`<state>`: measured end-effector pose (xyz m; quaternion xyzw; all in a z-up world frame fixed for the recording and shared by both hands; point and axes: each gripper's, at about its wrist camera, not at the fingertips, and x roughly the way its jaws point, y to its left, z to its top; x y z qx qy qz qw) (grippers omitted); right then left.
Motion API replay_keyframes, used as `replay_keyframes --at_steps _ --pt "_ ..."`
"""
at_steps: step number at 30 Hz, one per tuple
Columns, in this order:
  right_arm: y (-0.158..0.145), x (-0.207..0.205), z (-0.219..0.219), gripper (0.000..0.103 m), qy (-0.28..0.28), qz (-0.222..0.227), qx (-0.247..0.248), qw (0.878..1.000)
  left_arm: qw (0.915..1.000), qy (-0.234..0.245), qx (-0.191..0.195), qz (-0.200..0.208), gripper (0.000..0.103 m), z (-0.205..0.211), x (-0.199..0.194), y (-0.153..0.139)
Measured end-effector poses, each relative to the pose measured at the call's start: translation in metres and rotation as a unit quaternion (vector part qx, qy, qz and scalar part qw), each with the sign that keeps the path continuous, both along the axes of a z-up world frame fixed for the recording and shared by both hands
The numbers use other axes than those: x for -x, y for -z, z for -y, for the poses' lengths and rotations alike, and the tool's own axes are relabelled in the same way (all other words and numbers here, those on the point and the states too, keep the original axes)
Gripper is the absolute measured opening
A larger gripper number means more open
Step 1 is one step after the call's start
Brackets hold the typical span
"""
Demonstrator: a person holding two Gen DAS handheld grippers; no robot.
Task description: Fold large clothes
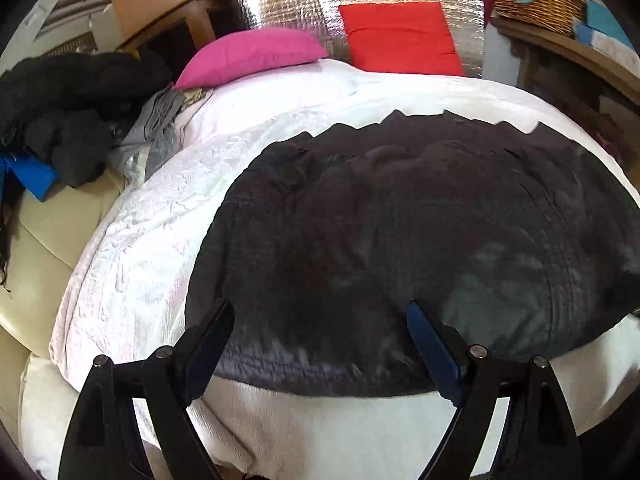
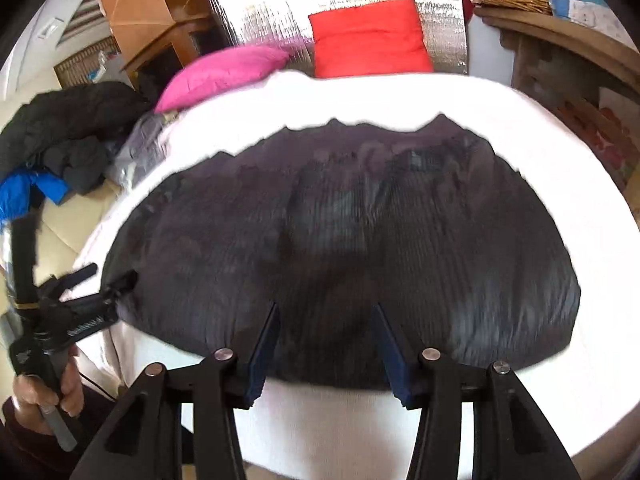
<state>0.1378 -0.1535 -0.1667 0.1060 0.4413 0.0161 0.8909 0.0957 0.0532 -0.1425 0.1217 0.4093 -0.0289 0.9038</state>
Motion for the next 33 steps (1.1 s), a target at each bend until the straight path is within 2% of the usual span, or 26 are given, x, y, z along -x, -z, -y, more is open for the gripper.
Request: replay_keyframes --at_steps 3,4,6,9,11,13,15,17,18,22,25,29,33 --pt "0.026 -0.014 -0.005 0.053 -0.005 -0.05 0.017 0.999 0.9999 0.006 -0.012 -0.006 0.088 0.005 0.001 0.006" --pt "0.027 -0.016 -0.004 0.053 -0.003 -0.054 0.017 0.998 0.9999 0.005 -0.013 -0.007 0.088 0.005 0.001 0.007" --pt "0.018 -0.016 -0.003 0.053 -0.005 -0.048 0.011 0.999 0.9999 0.005 -0.011 -0.007 0.088 0.005 0.001 0.007" --pt "-0.003 -0.016 0.005 0.053 0.009 -0.014 0.007 1.0 0.9999 0.005 -0.007 -0.008 0.088 0.003 -0.001 0.008" --pt "-0.017 -0.017 0.016 0.053 0.035 0.008 0.03 0.999 0.9999 0.006 -0.003 -0.011 0.088 0.0 -0.004 0.008" --pt "-0.02 -0.025 0.03 0.053 0.07 0.007 0.062 0.996 0.9999 0.007 -0.001 -0.013 0.088 -0.002 -0.008 0.01" --pt "-0.012 -0.035 0.048 0.055 0.102 -0.01 0.074 0.992 0.9999 0.009 -0.002 -0.013 0.088 -0.002 -0.009 0.011" --pt "0.009 -0.048 0.065 0.057 0.112 -0.055 0.06 0.99 0.9998 0.01 -0.002 -0.014 0.088 -0.001 -0.008 0.013" --pt "0.012 -0.051 0.07 0.058 0.115 -0.052 0.042 0.991 0.9998 0.01 0.0 -0.016 0.088 -0.001 -0.009 0.013" --pt "-0.004 -0.049 0.066 0.058 0.12 -0.026 0.041 0.992 0.9998 0.007 0.005 -0.02 0.088 -0.001 -0.01 0.015" --pt "-0.016 -0.044 0.054 0.058 0.097 0.003 0.018 0.995 0.9997 0.007 0.006 -0.021 0.088 0.0 -0.01 0.014" --pt "-0.022 -0.05 0.045 0.057 0.096 0.022 0.048 0.994 0.9986 0.007 0.037 -0.036 0.088 -0.011 -0.017 0.005" --pt "-0.028 -0.061 0.076 0.057 0.117 0.033 0.01 0.993 0.9964 -0.018 0.07 -0.043 0.088 -0.037 -0.048 -0.016"
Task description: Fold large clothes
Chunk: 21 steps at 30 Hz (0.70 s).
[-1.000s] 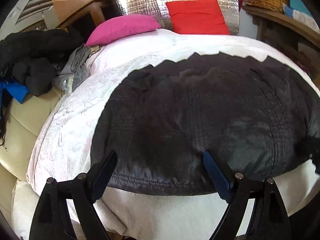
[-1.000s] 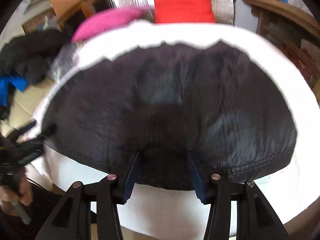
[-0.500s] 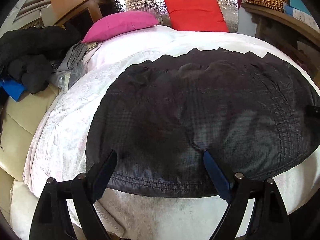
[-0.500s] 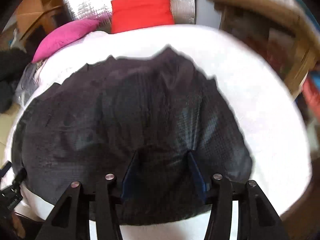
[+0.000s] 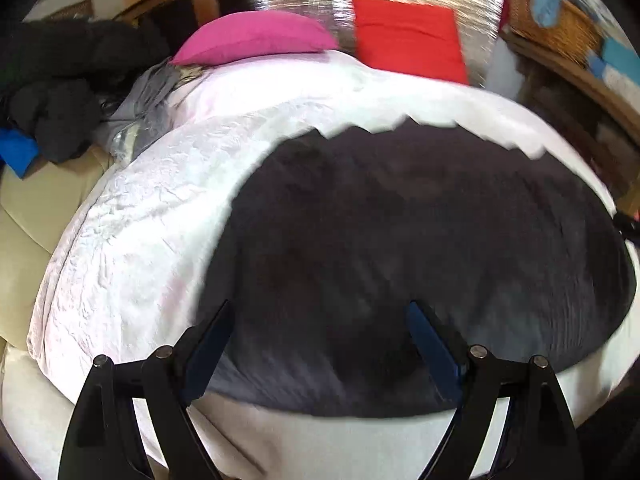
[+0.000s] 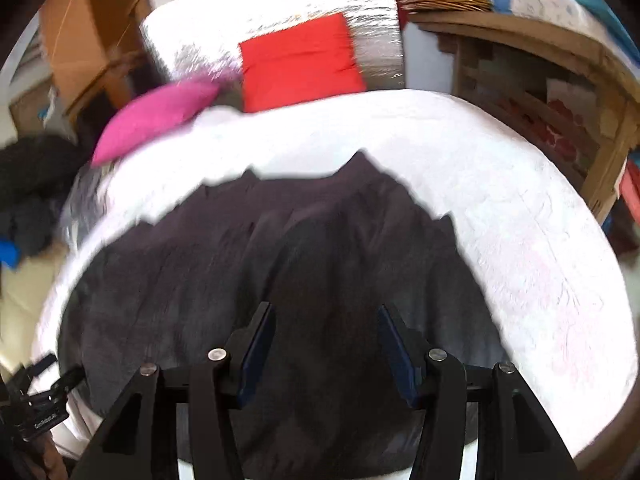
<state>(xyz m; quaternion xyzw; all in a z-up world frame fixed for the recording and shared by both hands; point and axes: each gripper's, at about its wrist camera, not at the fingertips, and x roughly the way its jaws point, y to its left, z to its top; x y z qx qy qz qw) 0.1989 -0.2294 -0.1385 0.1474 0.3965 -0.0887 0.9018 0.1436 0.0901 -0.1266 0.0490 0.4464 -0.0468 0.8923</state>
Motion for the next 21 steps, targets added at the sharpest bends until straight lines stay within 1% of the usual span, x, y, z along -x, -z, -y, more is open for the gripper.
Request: replay_keyframes --at_steps 1,2,3,4,6,8,9,10,11,12,13,15,16,17,18,19,20,21 --pt "-0.004 -0.006 0.012 0.059 0.011 0.007 -0.008 1.0 0.9999 -0.012 0.002 -0.006 0.088 -0.009 -0.015 -0.004" --pt "-0.007 -0.012 0.027 0.063 0.025 0.013 -0.013 1.0 0.9998 -0.018 0.008 -0.011 0.088 -0.016 -0.026 -0.006" --pt "-0.007 -0.014 0.037 0.075 0.033 0.016 -0.016 0.999 0.9993 -0.025 0.021 -0.02 0.088 -0.026 -0.04 -0.006" --pt "-0.006 -0.018 0.053 0.078 0.045 0.017 -0.02 0.999 0.9979 -0.037 0.037 -0.037 0.088 -0.038 -0.057 -0.003" --pt "0.0 -0.024 0.081 0.078 0.069 0.013 -0.047 0.996 0.9929 -0.058 0.079 -0.067 0.088 -0.057 -0.08 0.009" --pt "0.015 -0.029 0.111 0.078 0.074 0.01 -0.129 0.989 0.9831 -0.077 0.138 -0.092 0.088 -0.074 -0.094 0.025" --pt "0.02 -0.029 0.117 0.078 0.078 0.006 -0.15 0.986 0.9794 -0.081 0.156 -0.1 0.087 -0.078 -0.097 0.029" --pt "0.026 -0.03 0.124 0.078 0.078 0.004 -0.171 0.982 0.9712 -0.082 0.194 -0.111 0.087 -0.081 -0.101 0.036" --pt "0.029 -0.035 0.128 0.078 0.067 0.005 -0.186 0.98 0.9669 -0.078 0.214 -0.114 0.086 -0.081 -0.102 0.039" --pt "0.031 -0.038 0.128 0.078 0.061 0.008 -0.19 0.98 0.963 -0.071 0.233 -0.116 0.075 -0.08 -0.103 0.04" --pt "0.032 -0.043 0.129 0.078 0.055 0.014 -0.193 0.98 0.9605 -0.067 0.242 -0.119 0.07 -0.078 -0.105 0.042" --pt "0.033 -0.052 0.129 0.078 0.044 0.024 -0.199 0.979 0.9639 -0.076 0.228 -0.114 0.059 -0.074 -0.108 0.045" --pt "0.035 -0.055 0.127 0.077 0.038 0.024 -0.202 0.978 0.9647 -0.076 0.225 -0.113 0.058 -0.073 -0.109 0.046" --pt "0.039 -0.061 0.124 0.074 0.029 0.016 -0.202 0.979 0.9645 -0.076 0.226 -0.112 0.054 -0.071 -0.11 0.048" --pt "0.042 -0.063 0.12 0.054 0.023 0.011 -0.196 0.98 0.9646 -0.077 0.227 -0.11 0.051 -0.068 -0.11 0.049" --pt "0.045 -0.065 0.116 0.027 0.015 0.003 -0.186 0.982 0.9653 -0.076 0.227 -0.105 0.05 -0.066 -0.11 0.048" --pt "0.047 -0.069 0.111 0.026 0.011 -0.013 -0.167 0.986 0.9665 -0.073 0.225 -0.099 0.046 -0.064 -0.11 0.045" --pt "0.045 -0.068 0.108 0.02 0.012 -0.017 -0.151 0.988 0.9679 -0.07 0.222 -0.095 0.044 -0.061 -0.113 0.043"
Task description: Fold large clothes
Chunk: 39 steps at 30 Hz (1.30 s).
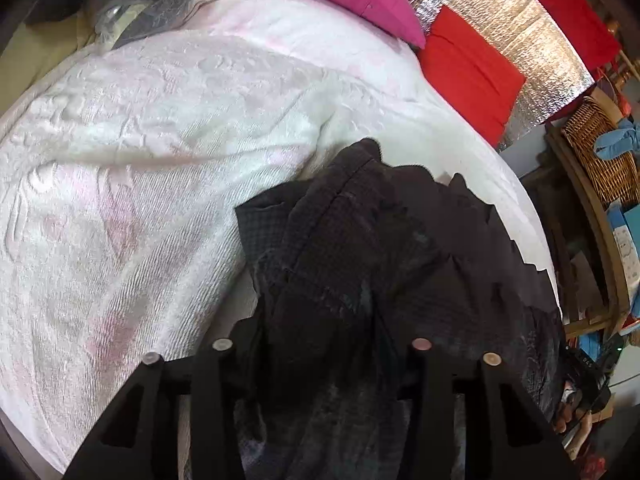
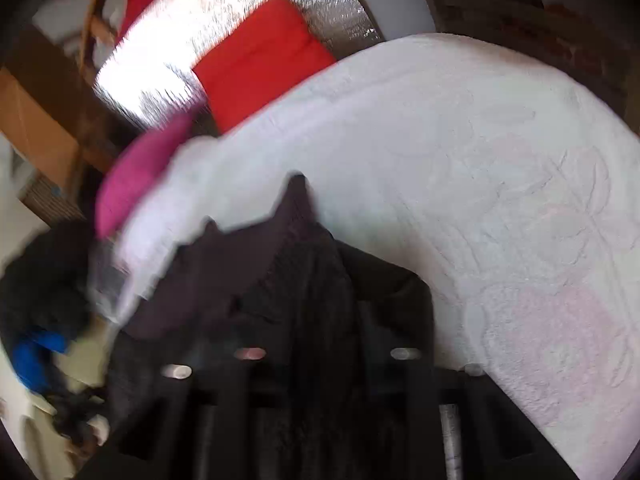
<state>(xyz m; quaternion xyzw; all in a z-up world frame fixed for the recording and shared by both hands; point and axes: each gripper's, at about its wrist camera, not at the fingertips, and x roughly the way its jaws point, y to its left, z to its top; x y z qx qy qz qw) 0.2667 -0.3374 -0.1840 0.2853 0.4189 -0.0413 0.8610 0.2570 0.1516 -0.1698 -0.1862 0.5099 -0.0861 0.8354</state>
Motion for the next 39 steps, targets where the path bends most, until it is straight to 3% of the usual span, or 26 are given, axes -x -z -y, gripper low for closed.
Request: replay_keyframes --at_steps 2,5,7,9,12,14,15,16,17,19,21,23,26,28,33,35,36,38,39 --pt "-0.016 0.005 -0.012 0.016 -0.001 0.02 0.049 0.999 0.9998 0.005 -0.016 0.012 0.043 0.007 -0.003 -0.004" --pt "-0.034 0.017 -0.016 0.015 0.016 0.048 0.068 0.996 0.999 0.012 -0.04 0.014 0.045 0.016 -0.012 -0.003" --pt "-0.021 0.01 -0.014 0.015 0.019 0.014 0.083 0.996 0.9992 0.004 -0.04 0.004 0.053 0.015 -0.015 0.001" --pt "0.004 0.0 -0.011 0.015 0.013 -0.036 0.062 0.997 0.9994 0.0 -0.034 -0.006 0.058 0.011 -0.017 0.003" --pt "-0.008 0.006 -0.007 0.02 0.019 -0.011 0.038 0.999 0.999 -0.005 -0.043 0.0 0.058 0.004 -0.008 -0.005" --pt "-0.02 0.014 0.003 0.032 0.039 0.015 0.001 0.999 0.9974 -0.006 -0.068 0.026 0.062 0.004 0.002 -0.017" --pt "-0.022 0.016 0.006 0.05 0.046 0.021 -0.007 0.999 0.996 -0.007 -0.08 0.04 0.066 0.004 0.008 -0.023" --pt "-0.026 0.019 0.011 0.082 0.059 0.036 -0.017 0.997 0.9949 -0.009 -0.085 0.055 0.068 0.004 0.013 -0.028" --pt "-0.03 0.021 0.013 0.089 0.067 0.052 -0.021 0.996 0.9941 -0.009 -0.085 0.067 0.07 0.003 0.017 -0.031" --pt "-0.035 0.018 0.012 0.09 0.072 0.078 -0.012 0.994 0.9935 -0.001 -0.089 0.072 0.071 0.004 0.015 -0.03" --pt "-0.035 0.0 0.008 0.088 0.061 0.075 0.003 0.995 0.9934 0.004 -0.098 0.059 0.071 0.004 0.013 -0.024" --pt "-0.027 -0.017 0.003 0.078 0.045 0.058 0.005 0.997 0.9934 0.014 -0.109 0.031 0.071 0.01 0.006 -0.009" --pt "-0.01 -0.048 -0.005 0.042 0.018 0.007 0.01 1.0 0.9932 0.023 -0.111 0.024 0.07 0.014 0.004 -0.002" --pt "0.001 -0.058 -0.012 0.03 0.012 -0.024 0.04 0.999 0.991 0.03 -0.126 0.036 0.066 0.018 0.004 -0.005" --pt "-0.019 -0.049 -0.018 0.026 0.042 0.007 0.076 0.996 0.9879 0.033 -0.148 0.036 0.065 0.026 -0.003 -0.001" --pt "0.001 -0.055 -0.02 0.026 0.038 -0.032 0.079 0.996 0.9875 0.036 -0.15 0.032 0.066 0.028 -0.006 0.003" --pt "0.008 -0.055 -0.015 0.026 0.038 -0.045 0.067 0.996 0.9863 0.037 -0.158 0.034 0.068 0.029 -0.006 0.003" --pt "0.007 -0.047 -0.007 0.03 0.047 -0.026 0.03 0.998 0.9839 0.034 -0.171 0.037 0.071 0.03 -0.003 0.001" --pt "-0.001 -0.039 -0.004 0.039 0.055 -0.008 0.009 0.998 0.9825 0.034 -0.179 0.042 0.071 0.03 0.001 -0.002"
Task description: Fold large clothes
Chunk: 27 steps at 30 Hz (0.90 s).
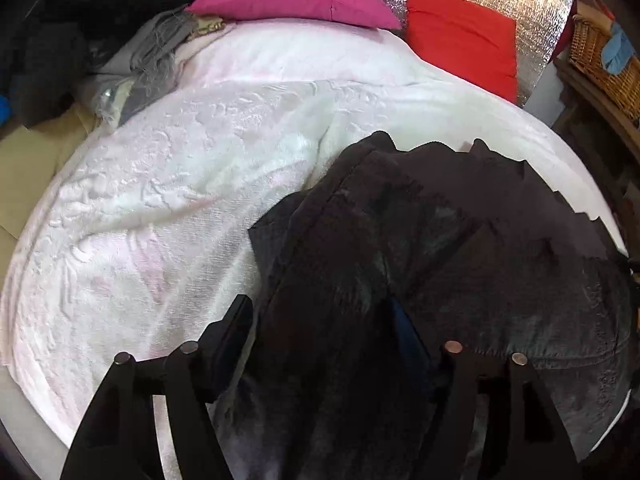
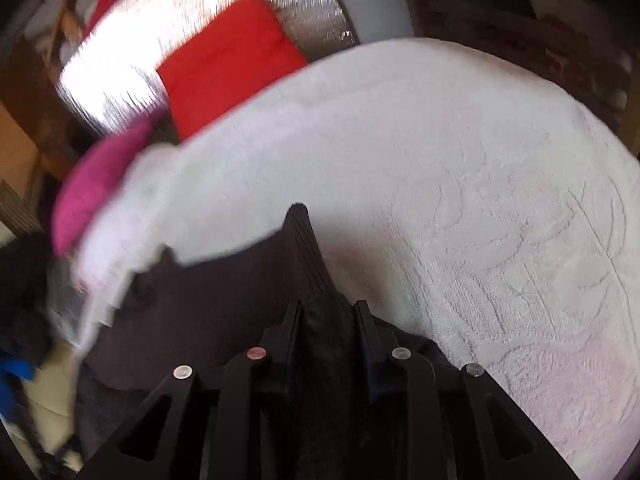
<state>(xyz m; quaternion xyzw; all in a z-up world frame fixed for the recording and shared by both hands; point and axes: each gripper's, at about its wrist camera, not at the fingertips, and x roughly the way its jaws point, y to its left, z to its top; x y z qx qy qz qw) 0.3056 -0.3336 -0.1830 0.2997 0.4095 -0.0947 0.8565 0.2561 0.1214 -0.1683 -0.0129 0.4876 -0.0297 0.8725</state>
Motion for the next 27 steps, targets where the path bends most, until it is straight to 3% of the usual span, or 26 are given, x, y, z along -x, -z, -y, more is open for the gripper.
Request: replay_keyframes --at_steps 1,3,5,11,16,19,21,24,25,27 --pt "-0.005 0.005 0.001 0.059 0.008 0.007 -0.007 1.0 0.9999 0.001 -0.009 0.006 0.071 0.001 0.005 -0.003" --pt "-0.02 0.026 0.001 0.076 0.029 0.032 -0.008 0.999 0.9994 0.0 -0.029 0.02 0.072 0.005 0.016 -0.01" --pt "-0.042 0.051 -0.005 0.076 0.032 0.073 0.015 0.997 0.9977 0.006 -0.049 0.047 0.073 0.011 0.032 -0.019" --pt "-0.07 0.12 -0.044 0.076 -0.006 0.101 0.056 0.993 0.9896 0.028 -0.079 0.117 0.081 0.033 0.092 -0.042" --pt "-0.072 0.173 -0.101 0.075 -0.056 0.115 0.088 0.988 0.9905 0.03 -0.07 0.115 0.081 0.045 0.14 -0.031" --pt "-0.07 0.201 -0.128 0.074 -0.071 0.121 0.099 0.985 0.9924 0.031 -0.065 0.1 0.084 0.049 0.15 -0.019" --pt "-0.062 0.209 -0.137 0.072 -0.078 0.107 0.098 0.986 0.9948 0.033 -0.07 0.067 0.085 0.052 0.139 -0.005" --pt "-0.031 0.192 -0.139 0.069 -0.086 0.018 0.091 0.992 0.9962 0.036 -0.068 0.041 0.085 0.054 0.129 0.005" --pt "-0.017 0.183 -0.139 0.069 -0.093 -0.021 0.079 0.992 0.9963 0.035 -0.067 0.042 0.085 0.053 0.13 0.002" --pt "-0.013 0.181 -0.141 0.069 -0.093 -0.033 0.083 0.992 0.9957 0.034 -0.066 0.055 0.085 0.051 0.136 -0.007"
